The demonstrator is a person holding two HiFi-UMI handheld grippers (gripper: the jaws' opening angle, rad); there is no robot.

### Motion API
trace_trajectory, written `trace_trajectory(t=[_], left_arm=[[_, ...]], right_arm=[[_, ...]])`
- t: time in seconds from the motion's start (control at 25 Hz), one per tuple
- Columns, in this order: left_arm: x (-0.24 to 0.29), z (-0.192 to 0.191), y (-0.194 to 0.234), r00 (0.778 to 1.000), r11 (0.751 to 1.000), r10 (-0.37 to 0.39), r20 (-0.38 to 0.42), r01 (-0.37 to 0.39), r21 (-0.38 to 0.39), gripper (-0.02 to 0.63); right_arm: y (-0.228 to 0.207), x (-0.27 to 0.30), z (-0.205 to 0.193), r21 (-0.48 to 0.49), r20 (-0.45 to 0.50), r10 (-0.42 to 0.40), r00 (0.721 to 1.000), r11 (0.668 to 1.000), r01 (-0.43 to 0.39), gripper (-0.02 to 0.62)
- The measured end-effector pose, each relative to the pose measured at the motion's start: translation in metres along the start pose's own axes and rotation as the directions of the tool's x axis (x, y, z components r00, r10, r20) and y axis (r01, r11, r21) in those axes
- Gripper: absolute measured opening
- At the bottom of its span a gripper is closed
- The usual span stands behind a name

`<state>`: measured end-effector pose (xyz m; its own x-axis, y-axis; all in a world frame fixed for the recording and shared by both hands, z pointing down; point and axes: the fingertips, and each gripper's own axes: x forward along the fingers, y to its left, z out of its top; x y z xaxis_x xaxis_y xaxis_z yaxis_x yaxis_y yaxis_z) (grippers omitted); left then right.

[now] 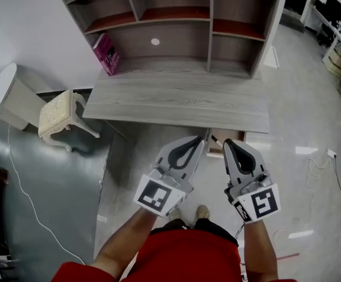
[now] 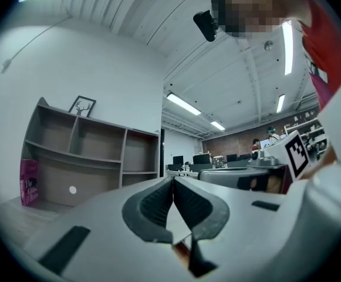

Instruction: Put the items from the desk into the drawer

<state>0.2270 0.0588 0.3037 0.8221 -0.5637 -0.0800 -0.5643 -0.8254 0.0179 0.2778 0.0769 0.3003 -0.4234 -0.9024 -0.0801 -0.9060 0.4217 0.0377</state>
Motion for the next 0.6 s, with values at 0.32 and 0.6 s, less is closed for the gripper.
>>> trace_trajectory(t=[0.32,0.6], left_arm=[[-0.018,0.020,-0.001,0.999,0.999,-0.038,0.021,0.038,-0.001,0.008],[-0.020,0.027,-0.002,0.998,0.998,-0.059,0.033,0.059,0.004,0.008]], right_arm=[[0.013,-0.001,0.020,0.035,0.034,-0.031,0.999,0.999,0.029,0.003],[0.016,0.000,0.027,0.017,0.037,-0.038,0.999,0.999,0.037,0.003]])
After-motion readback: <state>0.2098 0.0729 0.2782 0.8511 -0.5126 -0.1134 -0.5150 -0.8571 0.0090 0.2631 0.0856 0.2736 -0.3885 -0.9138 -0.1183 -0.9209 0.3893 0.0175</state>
